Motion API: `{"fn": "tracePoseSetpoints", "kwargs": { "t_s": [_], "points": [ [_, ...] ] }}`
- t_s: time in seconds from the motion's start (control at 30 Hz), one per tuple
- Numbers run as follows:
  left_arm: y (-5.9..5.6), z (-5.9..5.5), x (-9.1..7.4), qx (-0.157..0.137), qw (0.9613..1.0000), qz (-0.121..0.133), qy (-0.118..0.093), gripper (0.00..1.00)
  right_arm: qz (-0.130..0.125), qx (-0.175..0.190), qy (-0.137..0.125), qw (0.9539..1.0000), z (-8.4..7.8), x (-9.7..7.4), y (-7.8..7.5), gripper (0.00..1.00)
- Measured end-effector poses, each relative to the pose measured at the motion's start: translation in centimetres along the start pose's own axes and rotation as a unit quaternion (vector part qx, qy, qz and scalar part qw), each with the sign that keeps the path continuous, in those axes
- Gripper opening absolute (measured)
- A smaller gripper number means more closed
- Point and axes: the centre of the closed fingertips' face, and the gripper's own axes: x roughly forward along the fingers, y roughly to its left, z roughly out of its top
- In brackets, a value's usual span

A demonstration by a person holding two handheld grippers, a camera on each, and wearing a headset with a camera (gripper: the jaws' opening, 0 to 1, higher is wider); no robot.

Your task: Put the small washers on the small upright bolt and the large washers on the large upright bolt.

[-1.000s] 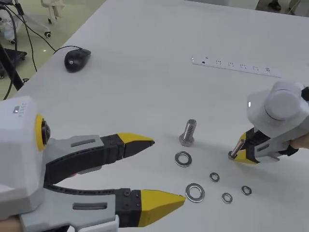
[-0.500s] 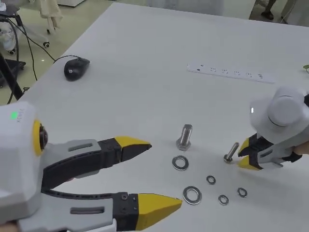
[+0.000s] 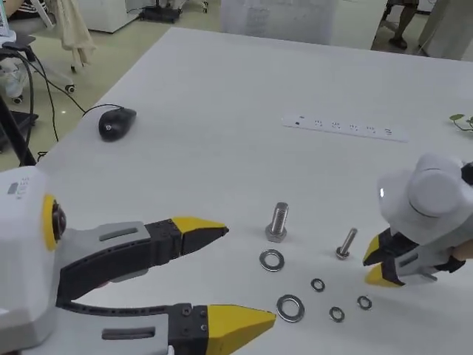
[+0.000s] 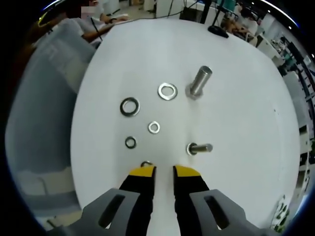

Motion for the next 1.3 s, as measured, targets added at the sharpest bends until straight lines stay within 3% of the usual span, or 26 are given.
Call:
{"fn": "tracePoseSetpoints", "kwargs": {
  "t_s": [0.33,0.67,1.3],
  "points": [
    [-0.6,0.4,-0.6,0.01,0.9999,0.004,-0.005,0.53,0.017,-0.005,0.01,0.9998,-1.1,1.0,1.9,0.19],
    [-1.2,0.6,-0.9,0.012,0.9999,0.007,-0.007,0.53,0.017,0.003,0.01,0.9998,-1.3,1.4,2.0,0.2],
    [-0.9,0.4,-0.8,0.008,0.9999,0.011,-0.005,0.53,0.028,0.027,0.007,0.9992,-1.3,2.2,2.2,0.2]
  ]
}}
